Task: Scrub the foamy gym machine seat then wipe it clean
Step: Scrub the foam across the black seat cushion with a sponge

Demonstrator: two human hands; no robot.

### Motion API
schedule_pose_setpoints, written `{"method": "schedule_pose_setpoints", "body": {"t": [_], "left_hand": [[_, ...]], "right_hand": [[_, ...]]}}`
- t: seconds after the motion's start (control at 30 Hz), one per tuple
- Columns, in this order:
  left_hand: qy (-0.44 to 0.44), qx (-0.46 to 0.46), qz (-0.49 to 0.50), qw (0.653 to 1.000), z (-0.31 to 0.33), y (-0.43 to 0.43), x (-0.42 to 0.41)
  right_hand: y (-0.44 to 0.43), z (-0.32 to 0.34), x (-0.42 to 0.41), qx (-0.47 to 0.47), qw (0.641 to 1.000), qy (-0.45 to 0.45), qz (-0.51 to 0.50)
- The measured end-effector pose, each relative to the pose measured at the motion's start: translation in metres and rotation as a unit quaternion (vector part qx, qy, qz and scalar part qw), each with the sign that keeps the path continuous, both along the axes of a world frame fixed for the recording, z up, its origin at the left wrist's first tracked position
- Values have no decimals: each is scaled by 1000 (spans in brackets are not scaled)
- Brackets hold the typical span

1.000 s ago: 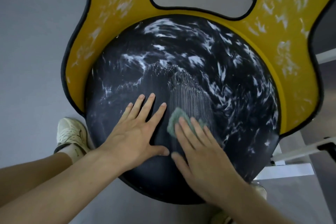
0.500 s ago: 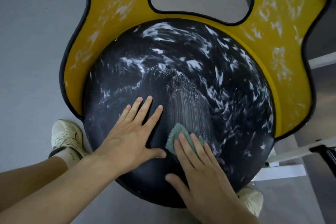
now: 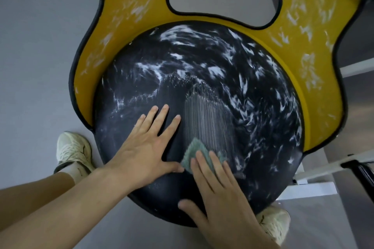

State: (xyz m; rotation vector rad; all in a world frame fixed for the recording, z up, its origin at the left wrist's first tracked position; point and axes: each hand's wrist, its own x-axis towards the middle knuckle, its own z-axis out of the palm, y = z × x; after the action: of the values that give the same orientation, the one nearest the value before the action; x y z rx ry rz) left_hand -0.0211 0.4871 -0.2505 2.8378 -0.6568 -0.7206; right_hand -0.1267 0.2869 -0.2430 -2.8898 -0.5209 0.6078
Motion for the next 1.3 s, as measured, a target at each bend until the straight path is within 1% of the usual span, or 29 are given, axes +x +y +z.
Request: {"method": "schedule_pose_setpoints", "body": {"t": [0.07, 0.13, 0.23, 0.37, 0.43, 0.5, 0.6, 0.67, 0.73, 0.83, 0.97, 1.03, 1.1, 1.2, 1.3], "left_hand": [[-5, -7, 3, 1000, -1, 1, -2], [-9, -16, 9, 1000, -1, 3, -3], [-13, -13, 7, 1000, -2, 5, -5], [-15, -7, 5, 1000, 0, 3, -2], [-11, 3, 0, 1000, 1, 1, 0], [-1, 8, 1, 1000, 4, -1, 2], [3, 0, 10, 1000, 4, -2, 2], [-1, -4, 10, 1000, 3, -2, 1], [-6, -5, 14, 1000, 1, -1, -1], [-9, -9, 18, 1000, 0, -1, -2], [-13, -18, 22, 1000, -1, -1, -2], [-7, -11, 17, 1000, 0, -2, 0], [2, 0, 14, 1000, 1, -5, 3], [11, 4, 16, 1000, 4, -8, 6], [15, -2, 20, 1000, 2, -9, 7]], "right_hand": [[-3, -2, -13, -6, 1000, 5, 5], [-4, -1, 0, -6, 1000, 8, 8], [-1, 1, 55, 6, 1000, -2, -8], [10, -3, 141, 9, 997, -2, -76], [14, -3, 153, 12, 995, -6, -99], [12, -3, 131, 12, 995, -11, -99], [4, -2, 57, 1, 997, -23, -70], [-3, -2, 12, 1, 999, -8, -54], [-9, -5, -10, -5, 999, 2, -41], [-8, 0, 16, -6, 999, 15, -52], [-8, -8, 113, -25, 995, -29, -92], [-5, -8, 158, -23, 993, -22, -115], [-5, -6, 175, -16, 992, -13, -122], [-7, -3, 140, -5, 993, -17, -116], [-13, -3, 56, -4, 996, -25, -86]]}}
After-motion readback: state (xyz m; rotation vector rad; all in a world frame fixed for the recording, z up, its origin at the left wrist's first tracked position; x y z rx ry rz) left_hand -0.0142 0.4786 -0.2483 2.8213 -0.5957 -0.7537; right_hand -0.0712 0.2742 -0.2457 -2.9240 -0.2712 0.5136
